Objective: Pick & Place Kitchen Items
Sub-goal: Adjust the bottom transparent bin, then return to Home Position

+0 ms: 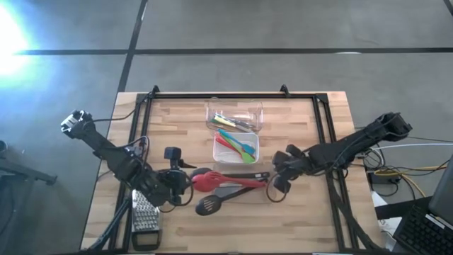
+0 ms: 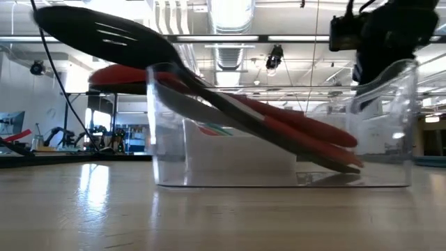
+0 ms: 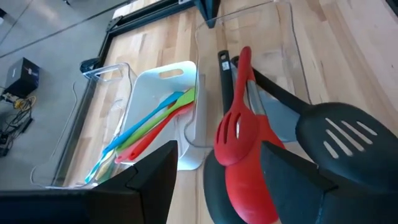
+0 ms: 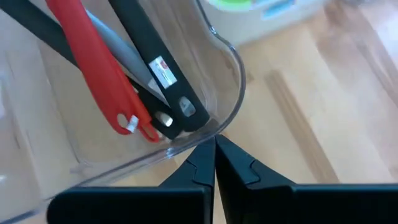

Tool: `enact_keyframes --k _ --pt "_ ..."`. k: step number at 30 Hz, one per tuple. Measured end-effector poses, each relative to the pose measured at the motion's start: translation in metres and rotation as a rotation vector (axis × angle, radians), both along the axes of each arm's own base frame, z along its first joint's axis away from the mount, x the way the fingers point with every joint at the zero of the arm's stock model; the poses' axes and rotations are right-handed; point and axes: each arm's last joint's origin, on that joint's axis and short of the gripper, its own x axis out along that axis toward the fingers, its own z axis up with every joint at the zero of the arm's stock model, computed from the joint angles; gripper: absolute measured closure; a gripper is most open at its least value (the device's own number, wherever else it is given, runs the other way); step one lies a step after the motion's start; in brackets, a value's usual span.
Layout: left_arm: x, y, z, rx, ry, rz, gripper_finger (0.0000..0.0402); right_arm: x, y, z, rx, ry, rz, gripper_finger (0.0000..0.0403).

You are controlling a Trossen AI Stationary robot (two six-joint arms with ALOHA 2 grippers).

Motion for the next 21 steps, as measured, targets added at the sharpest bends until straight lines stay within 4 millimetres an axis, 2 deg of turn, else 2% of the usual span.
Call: enact_keyframes --k 6,11,16,21 --pt "0.000 0.000 0.000 0.002 0.006 -0.002 0.0172 0.013 -0.010 0.004 -0.006 -0.107 0.020 0.0395" --pt "-0.003 0.001 -0.003 0.007 0.036 0.002 0.0172 0.010 -0.014 0.007 -0.023 -0.078 0.037 0.0395" --pt "-0.009 0.007 -0.001 0.020 0.050 0.031 0.0173 0.006 -0.015 0.032 -0.025 -0.161 0.071 0.0395" --pt "-0.013 0.012 0.005 0.101 -0.006 0.064 0.0183 0.005 -0.016 0.065 -0.102 -0.410 0.192 0.0395"
